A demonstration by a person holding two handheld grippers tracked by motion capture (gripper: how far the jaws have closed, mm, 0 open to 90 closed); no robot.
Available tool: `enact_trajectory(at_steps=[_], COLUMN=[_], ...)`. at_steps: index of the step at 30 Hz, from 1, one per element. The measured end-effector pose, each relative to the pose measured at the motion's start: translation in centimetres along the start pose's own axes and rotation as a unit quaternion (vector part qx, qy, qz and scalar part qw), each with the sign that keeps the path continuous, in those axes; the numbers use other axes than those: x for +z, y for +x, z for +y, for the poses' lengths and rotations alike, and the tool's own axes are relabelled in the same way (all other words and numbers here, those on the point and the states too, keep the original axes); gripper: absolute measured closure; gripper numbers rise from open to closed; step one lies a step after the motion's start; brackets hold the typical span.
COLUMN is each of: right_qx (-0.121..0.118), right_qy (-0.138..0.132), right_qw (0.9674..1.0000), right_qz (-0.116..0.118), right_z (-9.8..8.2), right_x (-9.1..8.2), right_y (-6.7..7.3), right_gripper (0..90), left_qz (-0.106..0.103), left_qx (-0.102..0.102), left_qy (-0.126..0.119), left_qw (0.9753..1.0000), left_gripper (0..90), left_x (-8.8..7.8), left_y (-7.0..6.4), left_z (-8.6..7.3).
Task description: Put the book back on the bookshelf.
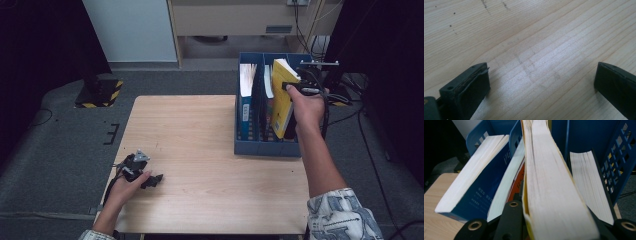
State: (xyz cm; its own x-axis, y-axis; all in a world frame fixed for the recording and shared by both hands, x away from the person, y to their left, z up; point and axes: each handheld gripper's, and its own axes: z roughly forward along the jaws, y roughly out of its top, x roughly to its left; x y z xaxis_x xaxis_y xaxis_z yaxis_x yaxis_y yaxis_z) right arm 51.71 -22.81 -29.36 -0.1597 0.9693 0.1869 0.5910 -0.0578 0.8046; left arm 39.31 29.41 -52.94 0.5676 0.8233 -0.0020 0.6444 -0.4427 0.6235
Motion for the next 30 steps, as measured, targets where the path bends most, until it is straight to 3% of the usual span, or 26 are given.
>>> enact_trajectory(at_steps=[11,23,30], right_qx=[0.015,0.014,0.0], right_qy=[-0.014,-0.013,-0.008], right_qw=[0.9997,0.9998,1.0], right_qz=[-0.009,-0.011,-0.006], right_z=[0.1,-0.5,-1.1], right_x=[1.4,2.7,3.4], right_y=[0.2,0.3,0.7], right_gripper=[74.4,74.1,74.1], left_qz=[0.0,-0.001,-0.001], left_qx=[0.001,0.003,0.003], left_qy=[0.0,0.001,0.001], left_qw=[1.0,1.0,1.0], left_gripper=[0.0,0.0,0.0], left_x=[0.0,0.0,0.0], left_y=[0.0,0.0,0.0], left_z=[0.0,0.0,0.0])
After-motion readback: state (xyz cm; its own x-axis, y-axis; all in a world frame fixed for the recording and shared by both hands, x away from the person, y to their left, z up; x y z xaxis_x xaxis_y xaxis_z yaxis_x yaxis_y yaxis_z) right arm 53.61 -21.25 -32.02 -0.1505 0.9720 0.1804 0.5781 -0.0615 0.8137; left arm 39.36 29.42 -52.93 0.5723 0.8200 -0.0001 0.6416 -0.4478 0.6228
